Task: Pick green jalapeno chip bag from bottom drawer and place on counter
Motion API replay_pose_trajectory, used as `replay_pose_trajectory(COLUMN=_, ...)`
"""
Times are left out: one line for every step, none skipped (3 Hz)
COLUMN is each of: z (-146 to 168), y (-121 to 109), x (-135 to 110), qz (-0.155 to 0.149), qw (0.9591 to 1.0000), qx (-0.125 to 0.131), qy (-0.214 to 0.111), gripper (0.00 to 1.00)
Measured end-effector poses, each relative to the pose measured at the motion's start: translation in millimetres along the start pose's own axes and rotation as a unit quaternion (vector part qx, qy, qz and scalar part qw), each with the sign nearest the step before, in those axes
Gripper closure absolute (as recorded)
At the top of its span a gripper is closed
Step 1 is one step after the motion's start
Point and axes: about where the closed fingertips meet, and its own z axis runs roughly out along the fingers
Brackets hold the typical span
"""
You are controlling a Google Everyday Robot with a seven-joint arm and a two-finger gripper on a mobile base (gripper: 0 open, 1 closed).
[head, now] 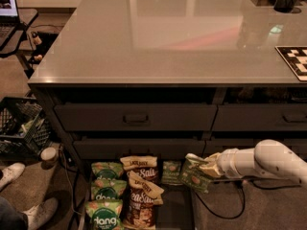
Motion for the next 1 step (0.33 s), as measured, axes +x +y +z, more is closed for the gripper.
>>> replay_pose_trajectory(z=0.0, y=0.0, x=0.0, qz=0.0, qw=1.0, qx=0.0, qy=0.0, gripper=1.0)
